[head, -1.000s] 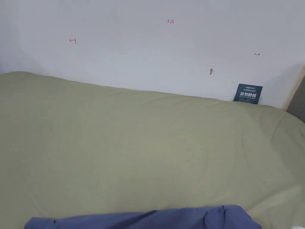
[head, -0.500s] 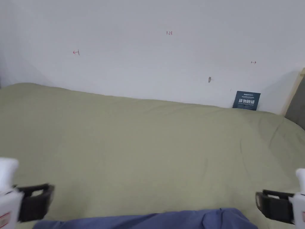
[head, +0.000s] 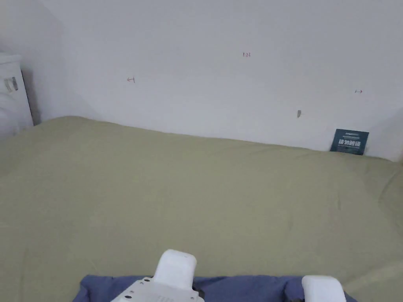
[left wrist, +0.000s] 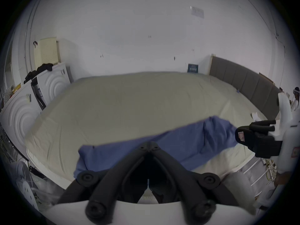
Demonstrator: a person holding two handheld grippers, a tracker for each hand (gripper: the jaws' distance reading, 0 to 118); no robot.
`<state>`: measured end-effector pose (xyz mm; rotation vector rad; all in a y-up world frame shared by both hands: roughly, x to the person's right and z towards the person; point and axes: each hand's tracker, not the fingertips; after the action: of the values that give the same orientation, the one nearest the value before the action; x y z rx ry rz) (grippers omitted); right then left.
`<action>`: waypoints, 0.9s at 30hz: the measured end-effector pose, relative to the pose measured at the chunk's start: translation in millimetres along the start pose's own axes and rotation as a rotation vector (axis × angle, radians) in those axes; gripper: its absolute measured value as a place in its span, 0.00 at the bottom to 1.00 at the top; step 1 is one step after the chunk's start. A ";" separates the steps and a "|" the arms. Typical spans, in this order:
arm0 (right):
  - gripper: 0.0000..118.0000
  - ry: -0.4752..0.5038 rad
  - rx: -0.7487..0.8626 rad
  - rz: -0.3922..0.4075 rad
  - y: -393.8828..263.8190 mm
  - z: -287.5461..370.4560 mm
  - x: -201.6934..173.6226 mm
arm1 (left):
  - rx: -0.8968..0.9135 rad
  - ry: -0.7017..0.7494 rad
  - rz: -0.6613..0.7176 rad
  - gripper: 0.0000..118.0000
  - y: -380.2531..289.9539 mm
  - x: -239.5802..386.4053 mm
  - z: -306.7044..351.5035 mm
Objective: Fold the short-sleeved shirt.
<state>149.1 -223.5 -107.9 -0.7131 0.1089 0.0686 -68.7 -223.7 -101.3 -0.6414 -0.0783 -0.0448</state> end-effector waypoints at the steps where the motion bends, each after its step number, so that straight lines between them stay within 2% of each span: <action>1: 0.01 0.005 0.006 -0.009 -4.3 -0.7 -3.1 | -0.011 0.006 0.001 0.00 -6.8 0.1 -0.9; 5: 0.01 -0.007 -0.003 0.024 -7.9 -5.3 -14.8 | -0.025 0.031 -0.003 0.00 -13.6 -1.1 -2.3; 14: 0.01 -0.028 0.087 -0.006 10.7 6.0 -13.9 | -0.005 0.058 0.040 0.00 8.8 -15.6 4.1; 17: 0.01 -0.035 0.099 0.008 21.8 12.7 0.8 | 0.002 0.065 0.068 0.00 20.8 -51.7 12.4; 19: 0.01 -0.051 0.112 -0.004 30.6 17.1 15.2 | -0.016 0.094 0.142 0.00 27.1 -95.2 11.6; 22: 0.01 -0.060 0.121 -0.035 41.7 20.7 31.8 | -0.129 0.004 0.210 0.00 29.7 -162.9 -4.8; 25: 0.01 -0.047 0.119 -0.064 48.1 18.7 42.0 | -0.270 -0.104 0.205 0.00 23.0 -219.0 -25.8; 26: 0.01 -0.047 0.117 -0.075 50.0 17.4 43.4 | -0.291 -0.102 0.222 0.03 18.7 -229.7 -32.2; 27: 0.01 -0.040 0.115 -0.082 51.7 16.0 45.1 | -0.327 -0.138 0.240 0.17 15.8 -229.5 -31.2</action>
<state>189.9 -172.8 -135.0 -0.6007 0.0452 -0.0021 -294.4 -225.7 -155.5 -0.9764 -0.1279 0.2229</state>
